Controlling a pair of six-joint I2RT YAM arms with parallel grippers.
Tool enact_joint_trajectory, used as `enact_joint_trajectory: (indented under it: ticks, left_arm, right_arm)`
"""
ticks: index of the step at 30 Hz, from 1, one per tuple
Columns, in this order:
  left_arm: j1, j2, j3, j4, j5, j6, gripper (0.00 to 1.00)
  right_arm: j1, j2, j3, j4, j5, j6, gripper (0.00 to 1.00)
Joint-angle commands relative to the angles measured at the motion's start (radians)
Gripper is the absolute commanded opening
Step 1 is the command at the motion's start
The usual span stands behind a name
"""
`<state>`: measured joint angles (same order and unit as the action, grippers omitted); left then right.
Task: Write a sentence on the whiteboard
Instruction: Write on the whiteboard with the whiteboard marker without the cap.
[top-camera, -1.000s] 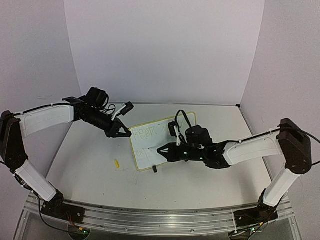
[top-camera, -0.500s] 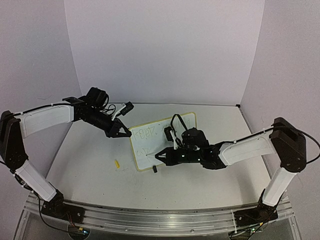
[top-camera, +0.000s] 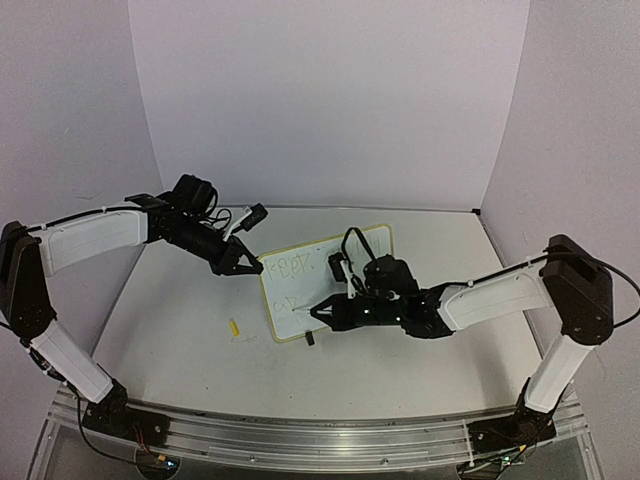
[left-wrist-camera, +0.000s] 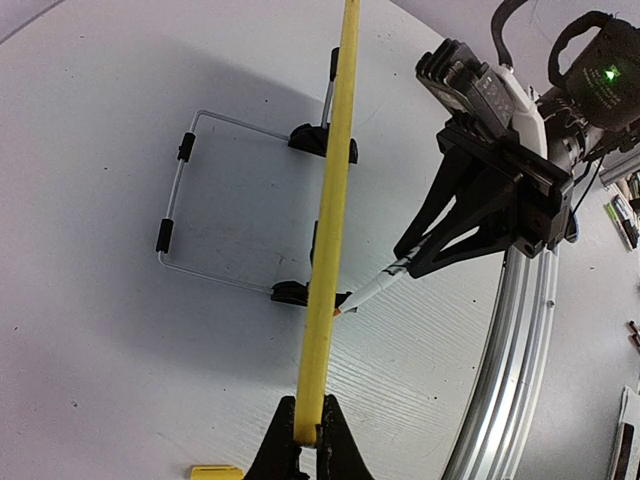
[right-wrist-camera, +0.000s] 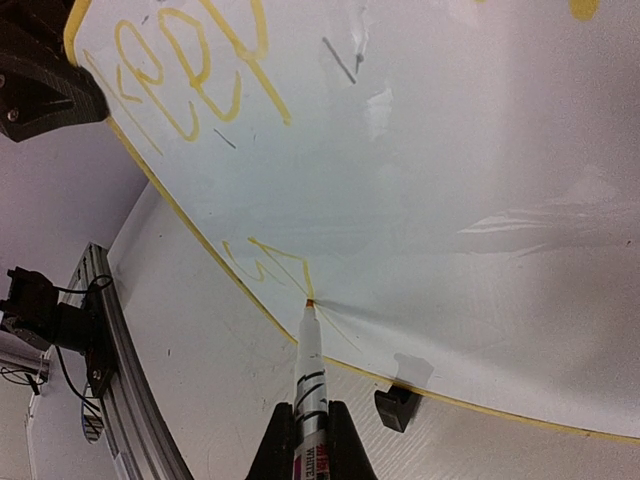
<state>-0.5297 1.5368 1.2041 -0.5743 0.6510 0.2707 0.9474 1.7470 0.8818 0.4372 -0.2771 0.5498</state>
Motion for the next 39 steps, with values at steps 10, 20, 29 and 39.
enact_joint_trajectory:
  ticks: [10, 20, 29, 39]
  left_arm:
    - [-0.019, 0.013, 0.006, -0.029, -0.063, 0.040, 0.00]
    - [-0.026, 0.008, 0.004, -0.032, -0.072, 0.039, 0.00]
    - [-0.033, 0.011, 0.005, -0.035, -0.077, 0.041, 0.00]
    - [-0.035, 0.008, 0.002, -0.036, -0.085, 0.043, 0.00]
  right_arm:
    - [-0.014, -0.174, -0.039, -0.006, -0.043, -0.048, 0.00]
    - [-0.090, -0.182, -0.053, -0.006, -0.210, -0.101, 0.00]
    - [-0.107, -0.128, -0.004, -0.005, -0.257, -0.119, 0.00]
    - [-0.130, -0.081, 0.012, 0.001, -0.201, -0.096, 0.00]
